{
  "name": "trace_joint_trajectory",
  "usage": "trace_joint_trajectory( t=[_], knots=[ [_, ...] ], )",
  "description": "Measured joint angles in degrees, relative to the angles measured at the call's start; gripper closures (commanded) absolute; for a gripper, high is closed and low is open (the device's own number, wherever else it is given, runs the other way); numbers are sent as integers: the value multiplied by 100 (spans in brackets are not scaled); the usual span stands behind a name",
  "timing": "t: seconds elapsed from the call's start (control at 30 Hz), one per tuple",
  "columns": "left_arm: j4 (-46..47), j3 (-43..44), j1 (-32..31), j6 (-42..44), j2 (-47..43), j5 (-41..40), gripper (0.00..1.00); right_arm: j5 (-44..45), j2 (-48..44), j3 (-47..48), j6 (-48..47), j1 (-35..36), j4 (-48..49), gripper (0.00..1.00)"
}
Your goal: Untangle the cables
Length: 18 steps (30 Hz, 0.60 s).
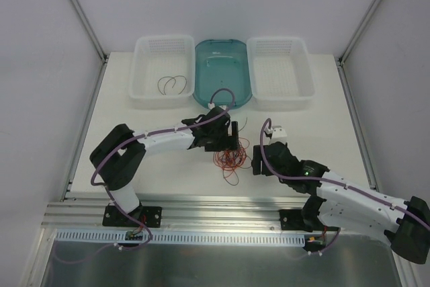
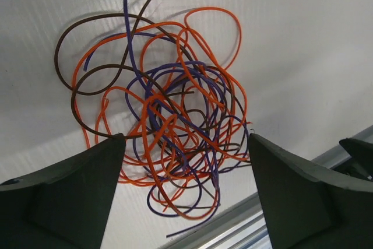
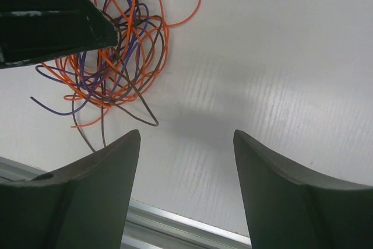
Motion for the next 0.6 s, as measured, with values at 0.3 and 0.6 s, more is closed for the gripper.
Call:
trace_joint_trajectory(
  t=[0.3, 0.6],
  knots=[
    [20, 15, -83, -278, 435, -151, 93, -680, 680, -321, -9, -17, 1228, 39],
    [205, -81, -83, -275, 413, -245, 100, -1150, 1572, -348, -31, -63, 2044, 99]
  ],
)
